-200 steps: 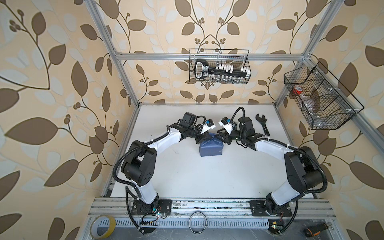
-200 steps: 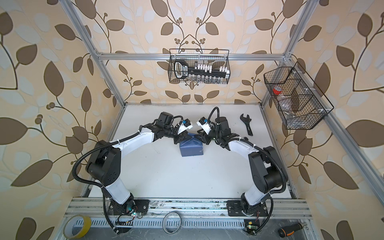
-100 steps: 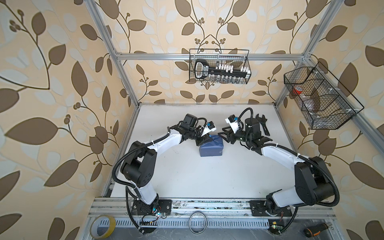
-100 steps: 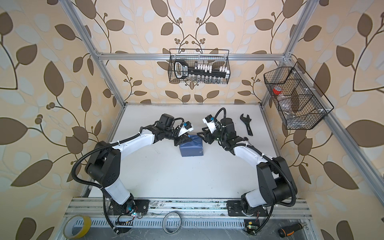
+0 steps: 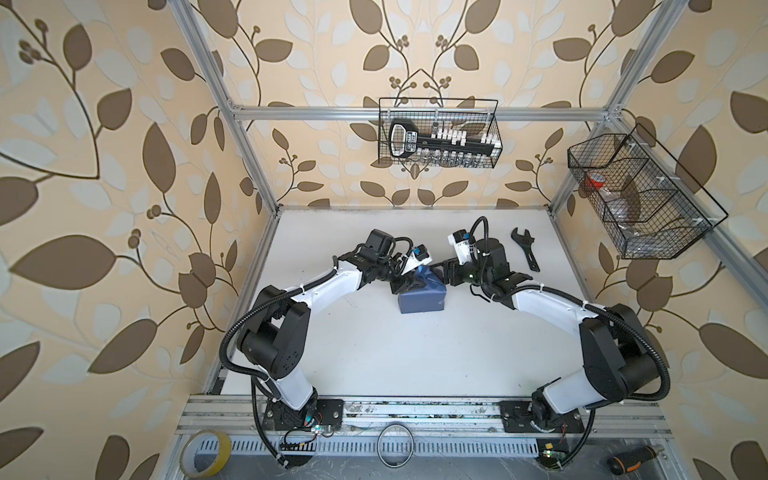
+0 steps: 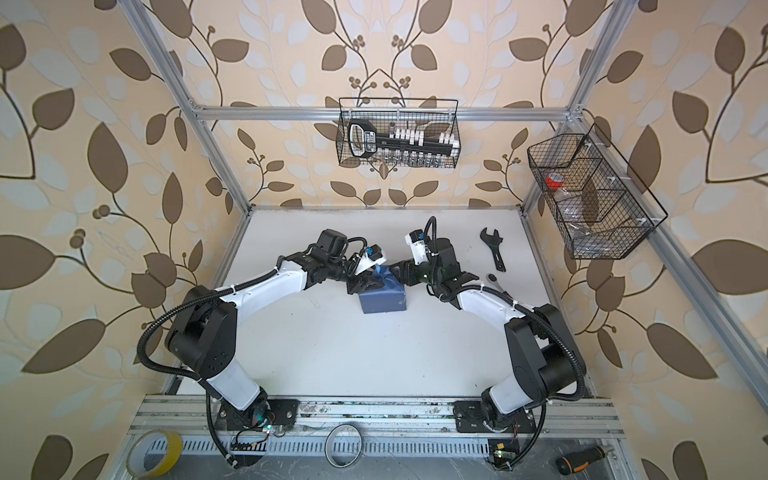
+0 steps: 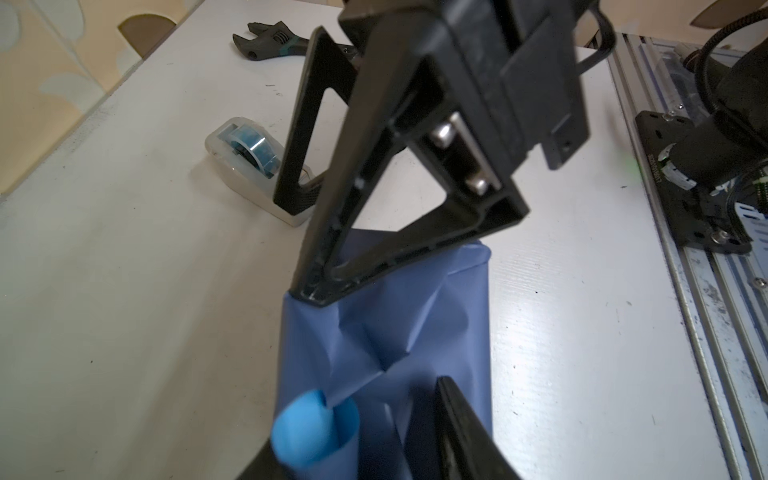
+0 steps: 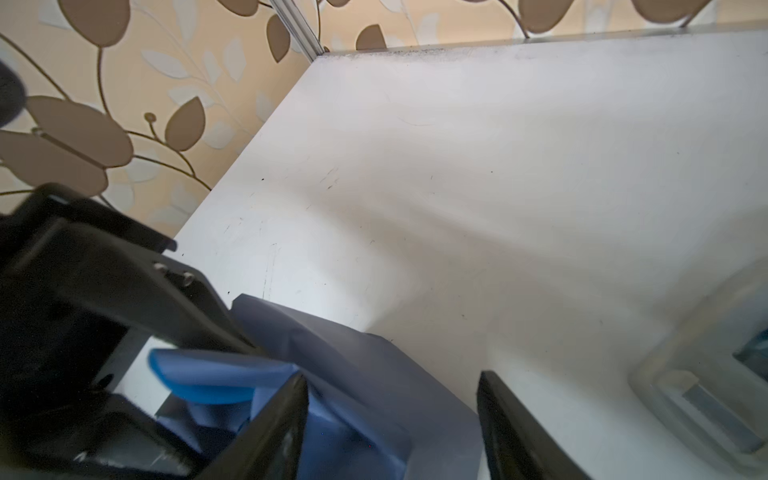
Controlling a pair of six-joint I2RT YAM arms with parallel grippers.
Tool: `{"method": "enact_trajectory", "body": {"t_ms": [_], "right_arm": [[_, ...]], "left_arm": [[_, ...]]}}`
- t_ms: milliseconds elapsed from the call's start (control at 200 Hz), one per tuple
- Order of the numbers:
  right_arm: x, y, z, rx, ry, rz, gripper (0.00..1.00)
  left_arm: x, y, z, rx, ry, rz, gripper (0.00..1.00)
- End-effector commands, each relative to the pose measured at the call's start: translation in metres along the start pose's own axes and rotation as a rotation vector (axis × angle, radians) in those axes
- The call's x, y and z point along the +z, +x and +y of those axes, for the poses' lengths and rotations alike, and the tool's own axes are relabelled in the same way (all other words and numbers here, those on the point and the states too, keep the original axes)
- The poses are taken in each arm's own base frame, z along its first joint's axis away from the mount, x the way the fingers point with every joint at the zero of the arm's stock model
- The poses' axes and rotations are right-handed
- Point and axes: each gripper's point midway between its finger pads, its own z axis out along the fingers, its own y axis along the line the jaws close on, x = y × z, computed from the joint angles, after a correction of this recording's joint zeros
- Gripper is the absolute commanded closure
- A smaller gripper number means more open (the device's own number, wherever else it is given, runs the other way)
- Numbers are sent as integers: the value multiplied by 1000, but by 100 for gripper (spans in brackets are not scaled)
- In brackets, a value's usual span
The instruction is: Wrap the gift box in paper
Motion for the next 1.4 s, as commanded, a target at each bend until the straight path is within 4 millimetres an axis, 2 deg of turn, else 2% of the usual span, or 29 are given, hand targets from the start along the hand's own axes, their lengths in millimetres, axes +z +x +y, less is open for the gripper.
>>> {"method": "enact_trajectory", "body": {"t_ms": [0, 170, 540, 695, 885, 1025, 1395], "right_arm": [[4, -7, -1, 47, 20, -4, 34], [-2, -8, 1, 40, 17, -16, 33], [-34, -26, -6, 46, 52, -80, 32], [-25, -32, -8, 79, 98, -61, 31], [-1, -36, -2, 83, 138, 16, 31], [4, -24, -2, 66, 162, 73, 30], [-11, -1, 1, 54, 159, 96, 29]], "left_arm": [[-12, -23, -13, 65, 20, -65, 54], [-12, -24, -17, 70, 37, -80, 52], [-11, -19, -22, 75, 66, -65, 52], [-10, -17, -23, 81, 73, -63, 52], [-9, -15, -23, 79, 77, -56, 51], [-8, -13, -24, 79, 79, -49, 51], [-10, -14, -23, 53, 71, -36, 44]]}}
